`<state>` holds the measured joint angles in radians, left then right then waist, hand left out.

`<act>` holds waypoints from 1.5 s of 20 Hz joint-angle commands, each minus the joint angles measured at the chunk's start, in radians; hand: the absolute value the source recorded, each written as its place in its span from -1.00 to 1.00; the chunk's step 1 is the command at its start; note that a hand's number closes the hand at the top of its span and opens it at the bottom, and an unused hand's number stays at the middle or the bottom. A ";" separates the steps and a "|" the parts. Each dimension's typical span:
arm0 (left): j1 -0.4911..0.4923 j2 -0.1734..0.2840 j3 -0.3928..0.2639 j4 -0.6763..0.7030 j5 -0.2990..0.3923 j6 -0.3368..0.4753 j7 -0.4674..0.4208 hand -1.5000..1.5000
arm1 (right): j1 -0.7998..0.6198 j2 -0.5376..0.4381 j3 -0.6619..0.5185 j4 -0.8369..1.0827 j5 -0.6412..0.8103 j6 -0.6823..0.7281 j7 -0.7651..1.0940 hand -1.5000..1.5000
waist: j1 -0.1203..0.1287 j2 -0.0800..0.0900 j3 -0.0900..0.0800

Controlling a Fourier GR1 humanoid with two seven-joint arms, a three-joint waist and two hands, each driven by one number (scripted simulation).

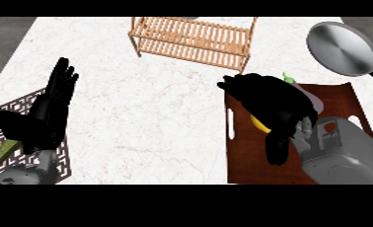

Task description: Pick the lemon from the tray and place it in the tiered shelf

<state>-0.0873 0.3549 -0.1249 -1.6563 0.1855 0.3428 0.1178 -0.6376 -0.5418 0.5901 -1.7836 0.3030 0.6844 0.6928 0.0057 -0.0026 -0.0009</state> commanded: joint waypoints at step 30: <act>-0.006 -0.131 0.062 0.029 -0.127 -0.081 0.000 0.00 | 0.168 0.039 -0.069 0.386 0.657 -0.143 -0.455 -1.00 | -0.001 0.004 0.001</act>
<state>-0.0695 0.2563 -0.0482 -1.6553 0.0938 0.2529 0.1196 -0.4415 -0.5059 0.5646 -1.4923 0.9203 0.5837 0.3436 0.0037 0.0003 0.0002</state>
